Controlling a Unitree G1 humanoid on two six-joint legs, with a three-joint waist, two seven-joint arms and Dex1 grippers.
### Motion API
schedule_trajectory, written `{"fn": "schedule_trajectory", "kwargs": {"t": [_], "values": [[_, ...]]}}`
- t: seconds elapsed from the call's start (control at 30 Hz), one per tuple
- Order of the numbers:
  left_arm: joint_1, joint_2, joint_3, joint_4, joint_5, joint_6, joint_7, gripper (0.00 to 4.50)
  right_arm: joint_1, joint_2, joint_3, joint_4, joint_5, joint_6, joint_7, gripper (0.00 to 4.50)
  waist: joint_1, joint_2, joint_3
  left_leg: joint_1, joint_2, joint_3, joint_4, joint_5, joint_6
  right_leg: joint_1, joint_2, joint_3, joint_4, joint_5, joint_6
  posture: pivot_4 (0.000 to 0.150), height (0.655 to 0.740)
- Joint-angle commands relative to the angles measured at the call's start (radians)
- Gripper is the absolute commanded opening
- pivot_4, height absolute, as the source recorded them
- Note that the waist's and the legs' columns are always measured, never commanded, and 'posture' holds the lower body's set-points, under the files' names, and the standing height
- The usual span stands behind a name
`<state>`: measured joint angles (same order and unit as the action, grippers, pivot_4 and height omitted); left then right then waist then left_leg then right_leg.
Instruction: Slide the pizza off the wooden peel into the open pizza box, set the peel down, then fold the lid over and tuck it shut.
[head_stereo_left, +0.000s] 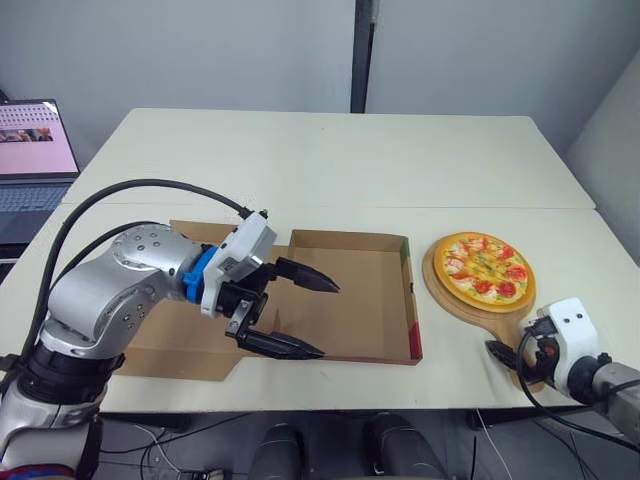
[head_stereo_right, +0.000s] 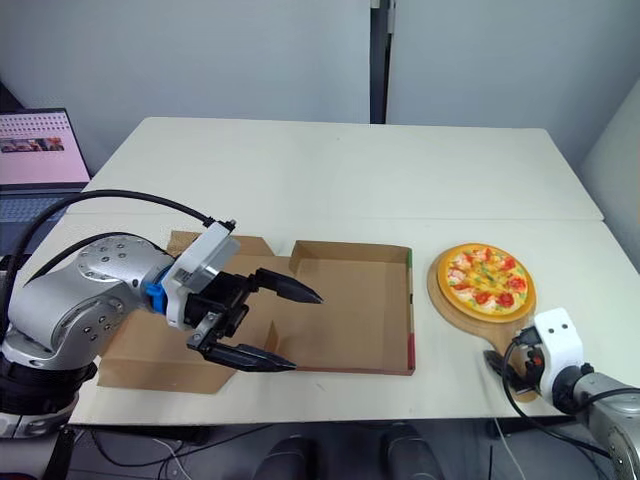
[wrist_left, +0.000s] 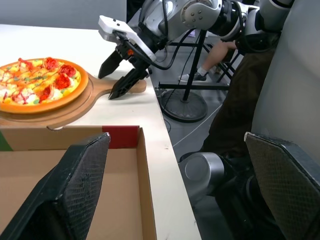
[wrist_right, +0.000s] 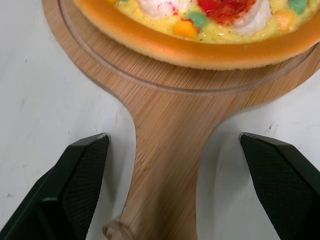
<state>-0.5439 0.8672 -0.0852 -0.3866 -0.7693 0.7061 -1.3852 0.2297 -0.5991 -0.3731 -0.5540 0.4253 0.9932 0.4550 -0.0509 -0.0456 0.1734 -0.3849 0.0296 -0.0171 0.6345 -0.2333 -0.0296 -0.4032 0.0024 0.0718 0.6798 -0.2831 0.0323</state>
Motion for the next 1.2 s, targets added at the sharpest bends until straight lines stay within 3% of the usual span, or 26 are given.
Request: {"fn": "schedule_trajectory", "kwargs": {"t": [0.03,0.23,0.3,0.5,0.73,1.2], "values": [[-0.040,0.004,0.018,0.027,0.003,0.005,0.007,4.50,-0.012,0.034,-0.013,0.035,0.024,0.024,-0.017,3.82,-0.001,0.000,0.000,0.000,0.000,0.000,0.001,0.000,0.000,0.000,0.000,0.000,0.000,0.000,0.000,0.150,0.7306],[-0.046,0.016,0.044,0.062,0.020,-0.004,0.022,4.50,-0.022,0.089,-0.029,0.049,0.022,-0.030,-0.049,1.97,-0.002,-0.001,-0.001,0.000,0.000,0.000,0.001,0.000,0.000,0.000,0.000,0.000,0.000,0.000,0.000,0.150,0.7306],[-0.056,0.019,0.048,0.087,0.043,-0.023,0.029,4.50,-0.028,0.097,-0.029,0.050,0.016,-0.072,-0.050,1.64,-0.004,-0.001,0.000,0.000,0.000,0.000,0.001,0.000,0.000,0.000,0.000,0.000,0.000,0.000,0.000,0.150,0.7306],[-0.073,0.042,0.061,0.168,0.104,-0.078,0.014,4.50,-0.106,0.103,-0.048,0.091,-0.045,-0.282,-0.065,1.61,-0.007,0.004,0.002,-0.001,0.000,0.003,0.001,0.000,0.000,-0.001,0.000,0.002,0.000,0.001,0.001,0.150,0.7306],[-0.061,0.048,0.097,0.183,0.106,-0.054,0.053,4.50,-0.195,0.049,-0.080,0.122,-0.035,-0.377,-0.028,1.61,-0.004,0.012,0.007,-0.010,-0.001,0.000,0.001,0.000,0.000,-0.008,0.000,0.000,0.000,0.001,0.001,0.150,0.7306],[0.093,0.171,0.190,0.194,0.133,-0.080,0.037,4.50,-0.266,-0.307,-0.024,0.050,0.028,-0.333,0.300,1.61,-0.004,0.013,0.008,-0.011,-0.001,-0.002,0.002,0.000,0.000,-0.008,0.000,-0.001,0.000,0.001,0.001,0.150,0.7306]]}}
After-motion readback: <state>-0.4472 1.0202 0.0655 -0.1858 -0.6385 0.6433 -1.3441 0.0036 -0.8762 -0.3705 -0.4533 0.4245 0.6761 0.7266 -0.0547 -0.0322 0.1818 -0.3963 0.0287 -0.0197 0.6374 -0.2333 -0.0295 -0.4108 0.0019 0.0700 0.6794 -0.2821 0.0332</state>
